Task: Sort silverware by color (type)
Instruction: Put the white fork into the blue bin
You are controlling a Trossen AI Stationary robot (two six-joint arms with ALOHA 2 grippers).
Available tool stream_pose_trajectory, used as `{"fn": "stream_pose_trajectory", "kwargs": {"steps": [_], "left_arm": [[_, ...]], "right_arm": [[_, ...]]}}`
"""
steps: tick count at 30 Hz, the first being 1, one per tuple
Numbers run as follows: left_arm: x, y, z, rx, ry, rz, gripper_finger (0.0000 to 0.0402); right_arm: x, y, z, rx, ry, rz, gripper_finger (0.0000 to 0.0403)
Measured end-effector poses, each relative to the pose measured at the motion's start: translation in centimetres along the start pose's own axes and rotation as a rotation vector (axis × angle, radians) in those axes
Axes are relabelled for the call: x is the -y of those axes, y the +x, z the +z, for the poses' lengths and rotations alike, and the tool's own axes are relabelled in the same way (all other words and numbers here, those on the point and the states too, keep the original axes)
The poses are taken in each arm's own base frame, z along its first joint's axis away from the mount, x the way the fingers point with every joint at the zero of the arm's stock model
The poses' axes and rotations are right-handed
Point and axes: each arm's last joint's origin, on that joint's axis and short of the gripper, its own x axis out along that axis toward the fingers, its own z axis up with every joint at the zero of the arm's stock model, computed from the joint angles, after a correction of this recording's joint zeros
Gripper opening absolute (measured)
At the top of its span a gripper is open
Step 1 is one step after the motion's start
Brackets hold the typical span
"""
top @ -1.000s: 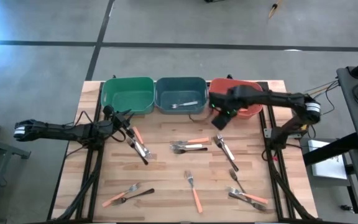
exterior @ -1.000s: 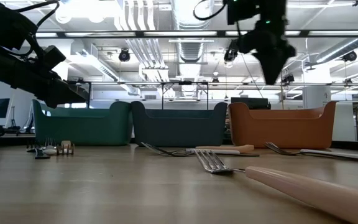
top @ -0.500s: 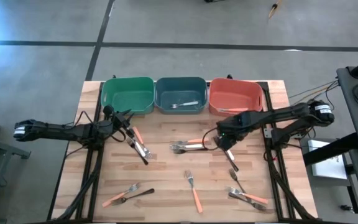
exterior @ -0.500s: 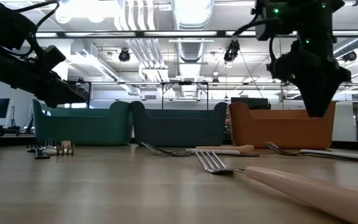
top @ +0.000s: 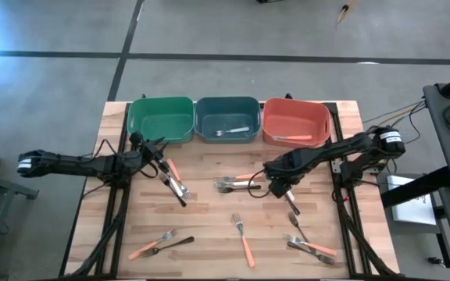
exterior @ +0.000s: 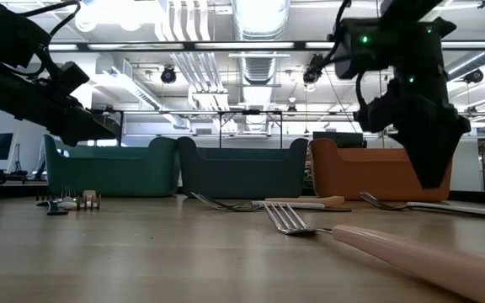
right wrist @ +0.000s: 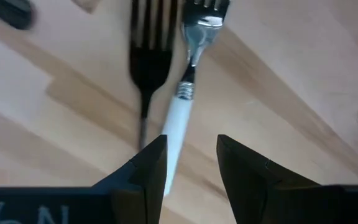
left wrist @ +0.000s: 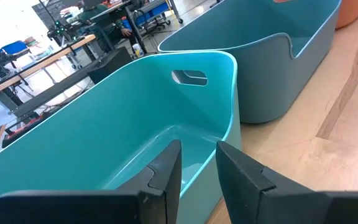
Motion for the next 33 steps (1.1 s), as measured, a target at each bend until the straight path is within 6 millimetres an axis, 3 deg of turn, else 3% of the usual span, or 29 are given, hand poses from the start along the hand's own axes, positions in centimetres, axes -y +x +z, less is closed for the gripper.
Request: {"fn": "stream_pose_trajectory", "kwargs": {"steps": [8, 22, 33], "left_arm": [[0.0, 0.0, 0.0, 0.000, 0.001, 0.000, 0.0084], [0.0, 0.0, 0.0, 0.000, 0.000, 0.000, 0.0084], [0.0, 0.0, 0.0, -0.001, 0.000, 0.000, 0.0084]], "right_arm": [[-0.6, 2.0, 0.5, -0.053, -0.044, -0.050, 0.0132], [-1.1, 1.0, 0.9, -0.006, -0.026, 0.005, 0.0132], [-1.7, 2.5, 1.5, 0.000, -0.040, -0.004, 0.0132]]}}
